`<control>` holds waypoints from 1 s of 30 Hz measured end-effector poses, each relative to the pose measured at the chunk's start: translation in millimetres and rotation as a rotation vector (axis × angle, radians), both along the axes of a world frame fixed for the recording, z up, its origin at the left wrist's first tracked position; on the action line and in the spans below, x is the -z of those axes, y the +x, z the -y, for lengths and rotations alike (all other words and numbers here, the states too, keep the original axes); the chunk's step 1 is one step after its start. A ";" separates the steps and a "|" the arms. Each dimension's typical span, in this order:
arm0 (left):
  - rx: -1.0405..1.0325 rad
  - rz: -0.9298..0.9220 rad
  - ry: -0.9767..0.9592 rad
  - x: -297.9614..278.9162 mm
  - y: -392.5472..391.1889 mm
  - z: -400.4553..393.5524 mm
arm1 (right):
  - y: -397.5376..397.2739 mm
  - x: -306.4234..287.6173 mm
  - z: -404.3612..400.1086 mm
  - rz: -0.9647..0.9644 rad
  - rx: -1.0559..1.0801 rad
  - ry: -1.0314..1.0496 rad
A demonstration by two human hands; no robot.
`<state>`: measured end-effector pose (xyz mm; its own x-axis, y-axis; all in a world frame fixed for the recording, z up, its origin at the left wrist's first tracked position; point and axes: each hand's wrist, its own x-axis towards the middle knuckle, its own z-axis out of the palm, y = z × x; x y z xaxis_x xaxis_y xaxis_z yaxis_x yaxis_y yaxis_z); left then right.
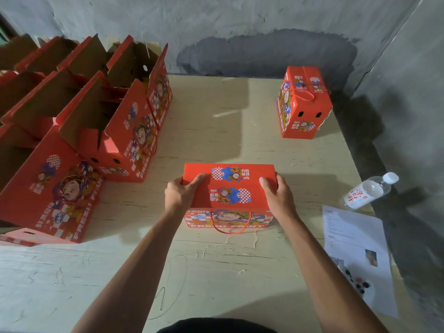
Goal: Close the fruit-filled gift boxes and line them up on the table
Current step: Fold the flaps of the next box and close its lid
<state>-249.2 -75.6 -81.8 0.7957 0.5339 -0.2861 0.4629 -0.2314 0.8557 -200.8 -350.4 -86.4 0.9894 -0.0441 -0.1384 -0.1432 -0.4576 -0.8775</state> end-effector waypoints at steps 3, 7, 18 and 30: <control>0.116 -0.014 -0.129 -0.6 -4.1 -1.6 | -1.8 4.2 6.8 -0.055 -0.033 0.113; 0.157 0.047 -0.217 3.7 -6.4 -2.3 | -0.5 7.9 10.0 -0.059 -0.057 0.206; 0.158 0.022 -0.151 0.9 -5.2 -3.5 | 0.0 7.1 2.9 0.005 -0.001 -0.023; -0.328 0.044 -0.164 7.1 -55.7 60.8 | -4.4 0.9 -11.5 0.023 0.147 -0.089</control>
